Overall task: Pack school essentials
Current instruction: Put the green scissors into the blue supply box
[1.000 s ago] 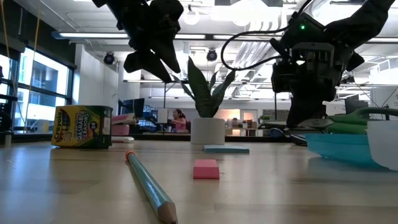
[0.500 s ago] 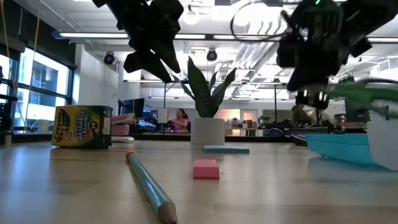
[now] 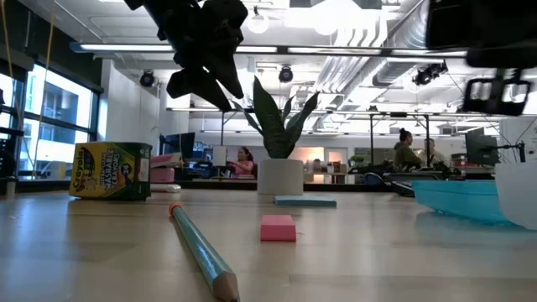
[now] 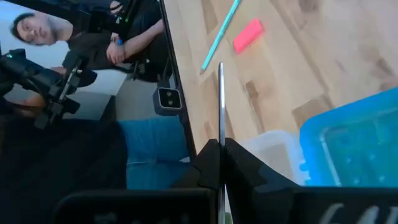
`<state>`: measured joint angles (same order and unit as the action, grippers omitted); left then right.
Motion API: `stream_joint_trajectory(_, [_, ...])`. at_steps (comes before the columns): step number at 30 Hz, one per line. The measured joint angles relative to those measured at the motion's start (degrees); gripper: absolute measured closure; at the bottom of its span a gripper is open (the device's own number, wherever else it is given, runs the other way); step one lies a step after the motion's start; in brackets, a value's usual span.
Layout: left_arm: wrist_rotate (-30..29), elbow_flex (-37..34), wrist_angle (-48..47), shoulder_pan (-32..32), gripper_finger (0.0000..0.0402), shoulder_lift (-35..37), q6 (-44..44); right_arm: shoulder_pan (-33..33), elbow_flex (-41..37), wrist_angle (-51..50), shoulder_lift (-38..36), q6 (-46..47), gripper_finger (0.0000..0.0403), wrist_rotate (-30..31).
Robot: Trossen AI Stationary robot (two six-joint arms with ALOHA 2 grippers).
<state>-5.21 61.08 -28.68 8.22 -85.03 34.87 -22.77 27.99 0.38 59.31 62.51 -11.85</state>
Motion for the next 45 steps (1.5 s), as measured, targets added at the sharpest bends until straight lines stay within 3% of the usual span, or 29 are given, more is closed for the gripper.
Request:
stream_joint_trajectory(5, [0.0, 0.0, 0.0, 0.0, 0.0229, 0.0, -0.6, -8.3, 0.0, -0.1, 1.0, 4.7, 0.0403, 9.4])
stream_joint_trajectory(10, [0.8, 0.0, 0.0, 0.0, 0.0229, 0.0, -0.6, -13.0, 0.0, 0.4, 4.9, 9.3, 0.0403, 13.3])
stream_joint_trajectory(25, [3.0, 0.0, 0.0, 0.0, 0.0229, 0.0, -2.6, -16.4, 0.0, 7.6, 16.4, 11.4, 0.0403, 11.1])
stream_joint_trajectory(45, [2.9, 0.0, 0.0, 0.0, 0.0229, 0.0, -2.6, -15.9, 0.0, 9.3, 19.1, 10.9, 0.0397, 7.5])
